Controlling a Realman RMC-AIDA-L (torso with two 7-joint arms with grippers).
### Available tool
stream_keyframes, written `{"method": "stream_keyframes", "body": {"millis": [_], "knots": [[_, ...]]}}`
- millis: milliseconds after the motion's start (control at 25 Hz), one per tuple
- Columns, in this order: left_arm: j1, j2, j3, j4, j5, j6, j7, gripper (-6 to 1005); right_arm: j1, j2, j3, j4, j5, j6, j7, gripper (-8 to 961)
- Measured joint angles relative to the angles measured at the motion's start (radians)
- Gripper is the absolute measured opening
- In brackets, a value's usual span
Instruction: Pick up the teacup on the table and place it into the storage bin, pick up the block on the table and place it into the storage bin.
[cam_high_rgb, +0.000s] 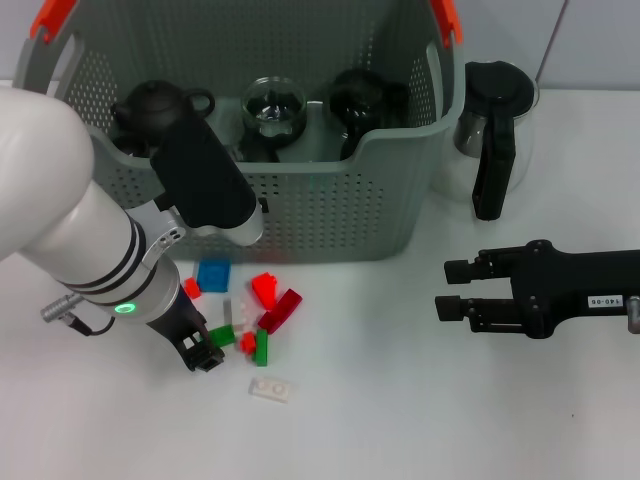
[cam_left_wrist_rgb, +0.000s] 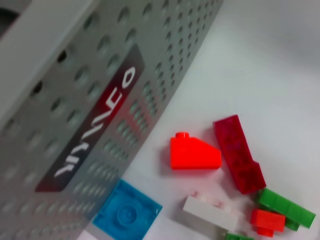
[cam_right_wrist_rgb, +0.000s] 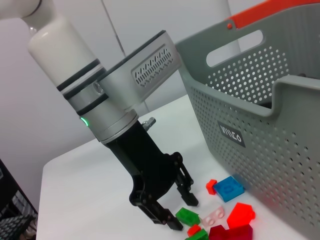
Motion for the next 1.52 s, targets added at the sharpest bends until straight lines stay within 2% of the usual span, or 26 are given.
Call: {"method": "stream_keyframes", "body": {"millis": [120, 280, 520, 680, 800, 840, 880, 960, 1200, 1280, 1320, 1400, 1520], "knots": [[-0.001, 0.0, 0.0, -0.003, 0.006, -0.001, -0.002, 643, 0.001, 0.0, -0.001, 0.0, 0.0, 0.0, 0.001, 583], [-0.001, 0.001, 0.0, -0.001, 0.006, -0.003, -0.007, 361, 0.001, 0.0, -0.001, 0.001, 0.0, 0.0, 0.001, 583], [0.0, 0.001, 0.0, 0.011, 0.005, 0.005, -0.008, 186, 0.003, 0.0, -0.001, 0.001, 0.0, 0.0, 0.001, 583], [0.005, 0.001, -0.016, 0.062, -0.002, 0.045, -0.003, 198, 0.005, 0.0, -0.002, 0.001, 0.0, 0.0, 0.002, 583], [-0.001, 0.003, -0.058, 0.111, -0.025, 0.127, 0.03, 207, 0.006, 0.0, -0.002, 0.001, 0.0, -0.002, 0.002, 583], [-0.005, 0.004, -0.12, 0.154, -0.063, 0.2, 0.078, 210, 0.006, 0.0, -0.002, 0.001, 0.0, -0.002, 0.002, 583], [-0.005, 0.004, -0.12, 0.154, -0.063, 0.2, 0.078, 213, 0.006, 0.0, -0.002, 0.001, 0.0, -0.002, 0.002, 583], [-0.012, 0.004, -0.218, 0.193, -0.128, 0.283, 0.139, 219, 0.006, 0.0, -0.002, 0.001, 0.0, -0.003, 0.002, 583], [-0.059, 0.007, -0.619, 0.256, -0.469, 0.501, 0.278, 236, -0.001, -0.001, 0.0, 0.001, 0.0, -0.007, 0.003, 582], [-0.087, 0.008, -0.717, 0.251, -0.565, 0.532, 0.29, 242, -0.001, -0.001, 0.0, 0.001, 0.0, -0.008, 0.003, 582], [-0.104, 0.009, -0.756, 0.248, -0.602, 0.533, 0.292, 245, -0.001, -0.001, 0.0, 0.001, 0.0, -0.008, 0.003, 582], [-0.13, 0.008, -0.78, 0.244, -0.618, 0.486, 0.29, 251, 0.0, -0.001, 0.0, 0.001, 0.0, -0.008, 0.003, 582], [-0.177, 0.006, -0.766, 0.21, -0.617, 0.358, 0.275, 260, 0.003, 0.0, 0.0, 0.001, 0.0, -0.008, 0.003, 582]]}}
